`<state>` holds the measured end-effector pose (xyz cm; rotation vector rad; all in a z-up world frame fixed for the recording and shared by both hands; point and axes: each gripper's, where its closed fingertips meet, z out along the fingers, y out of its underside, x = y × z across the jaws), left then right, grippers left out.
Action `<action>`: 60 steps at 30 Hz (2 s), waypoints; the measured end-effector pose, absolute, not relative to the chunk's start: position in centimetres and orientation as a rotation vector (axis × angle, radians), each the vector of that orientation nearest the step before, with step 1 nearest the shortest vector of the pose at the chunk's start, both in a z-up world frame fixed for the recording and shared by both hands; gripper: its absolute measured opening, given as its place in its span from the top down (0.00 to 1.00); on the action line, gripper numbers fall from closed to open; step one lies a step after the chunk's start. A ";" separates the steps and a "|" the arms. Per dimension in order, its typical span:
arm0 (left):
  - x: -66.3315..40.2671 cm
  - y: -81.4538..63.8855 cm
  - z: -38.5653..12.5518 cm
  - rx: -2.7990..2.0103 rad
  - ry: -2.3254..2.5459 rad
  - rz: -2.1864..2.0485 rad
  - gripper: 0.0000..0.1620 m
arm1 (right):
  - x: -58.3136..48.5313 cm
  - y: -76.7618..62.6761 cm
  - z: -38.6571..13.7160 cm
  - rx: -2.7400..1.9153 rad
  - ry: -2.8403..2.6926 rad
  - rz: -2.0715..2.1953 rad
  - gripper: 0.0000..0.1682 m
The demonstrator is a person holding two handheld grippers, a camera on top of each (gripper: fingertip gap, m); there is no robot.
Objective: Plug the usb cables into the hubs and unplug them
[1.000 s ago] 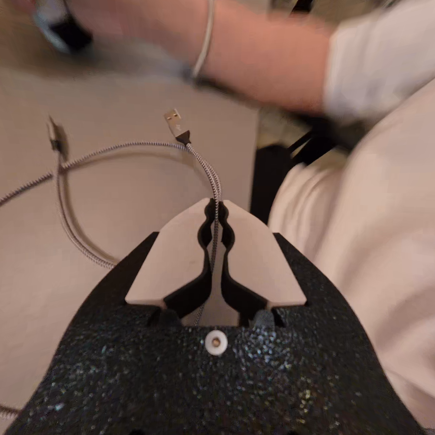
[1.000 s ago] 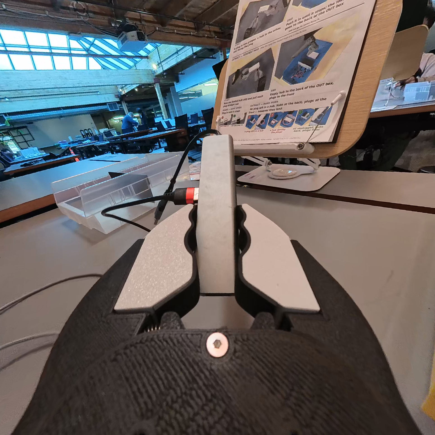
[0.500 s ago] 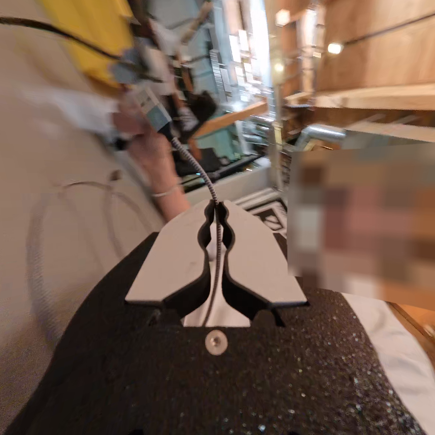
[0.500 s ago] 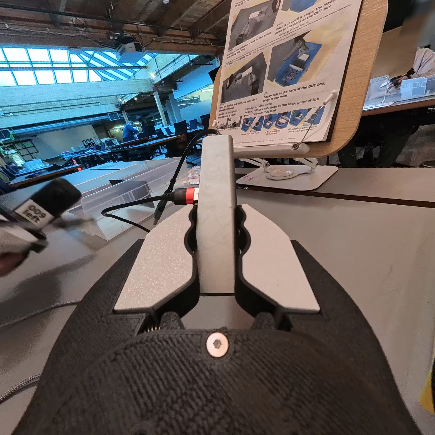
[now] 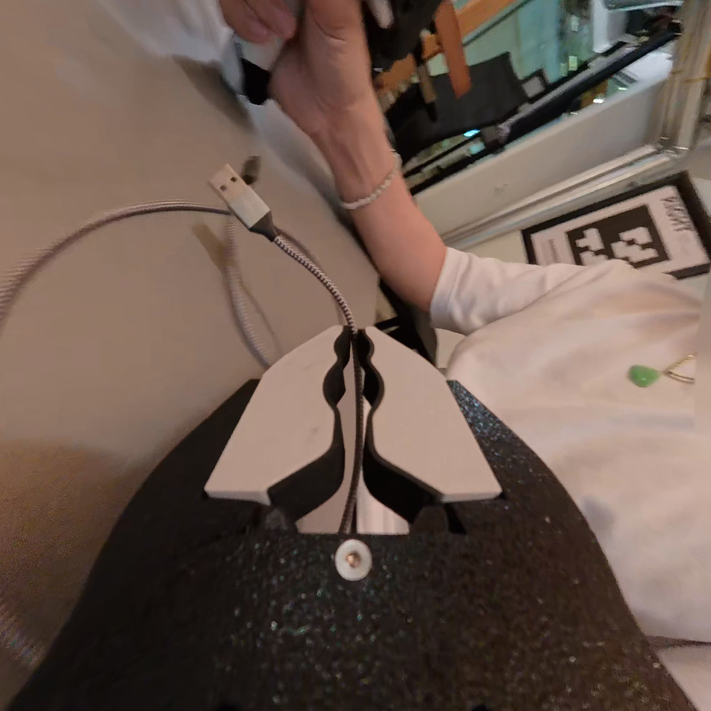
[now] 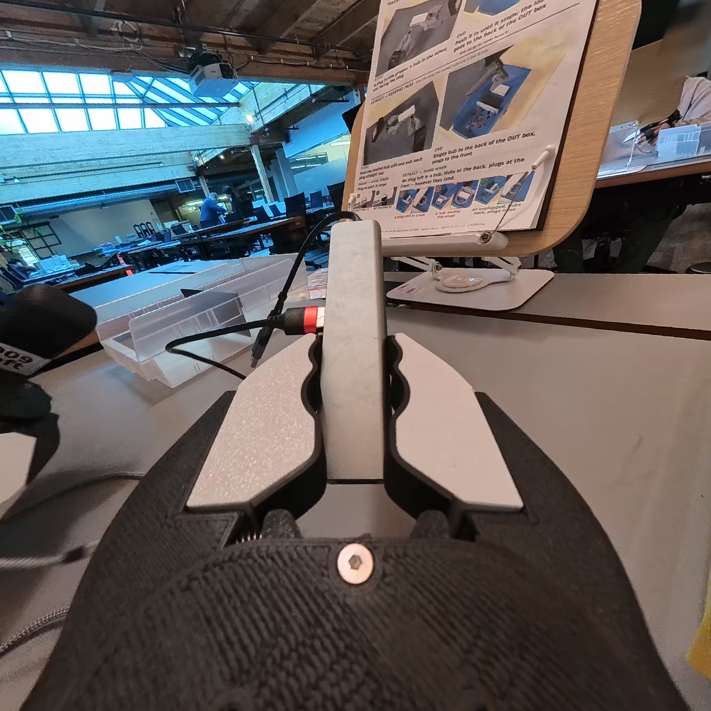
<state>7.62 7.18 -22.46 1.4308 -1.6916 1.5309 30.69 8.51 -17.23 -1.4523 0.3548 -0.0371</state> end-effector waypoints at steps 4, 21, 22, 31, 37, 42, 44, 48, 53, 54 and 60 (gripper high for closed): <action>6.2 2.5 -18.8 1.122 -1.598 1.589 0.98 | 30.7 8.5 -17.2 -1.449 0.360 -0.032 0.81; 5.4 -0.3 -26.2 0.800 -2.892 1.058 0.74 | 30.6 8.6 -17.3 -1.457 0.348 -0.030 0.81; 4.9 -0.4 -27.0 0.776 -2.949 0.970 0.76 | 30.6 8.6 -17.3 -1.457 0.349 -0.029 0.81; 6.8 -0.9 -28.8 1.158 -2.914 0.917 0.98 | 30.4 8.7 -17.3 -1.460 0.339 -0.031 0.81; 5.8 -2.9 -26.5 1.121 -2.636 1.115 0.98 | 30.6 8.5 -17.2 -1.450 0.353 -0.019 0.81; 5.6 -3.2 -15.5 0.961 -2.015 1.667 0.98 | 30.6 8.6 -17.2 -1.452 0.350 -0.020 0.81; 5.4 -1.4 -10.1 0.822 -1.657 1.893 0.99 | 30.6 8.5 -17.2 -1.450 0.353 -0.019 0.81; 7.5 5.1 -5.9 0.750 -1.099 2.186 0.99 | 30.7 8.5 -17.2 -1.447 0.357 -0.013 0.81; 11.6 7.9 -15.8 1.253 -1.210 2.045 0.99 | 30.6 8.5 -17.2 -1.450 0.353 -0.017 0.81; 11.8 7.9 -18.0 1.350 -1.295 1.959 0.99 | 30.6 8.5 -17.2 -1.451 0.352 -0.017 0.81; 11.2 8.5 -24.6 1.639 -1.627 1.524 0.98 | 30.8 8.4 -17.2 -1.444 0.365 -0.028 0.81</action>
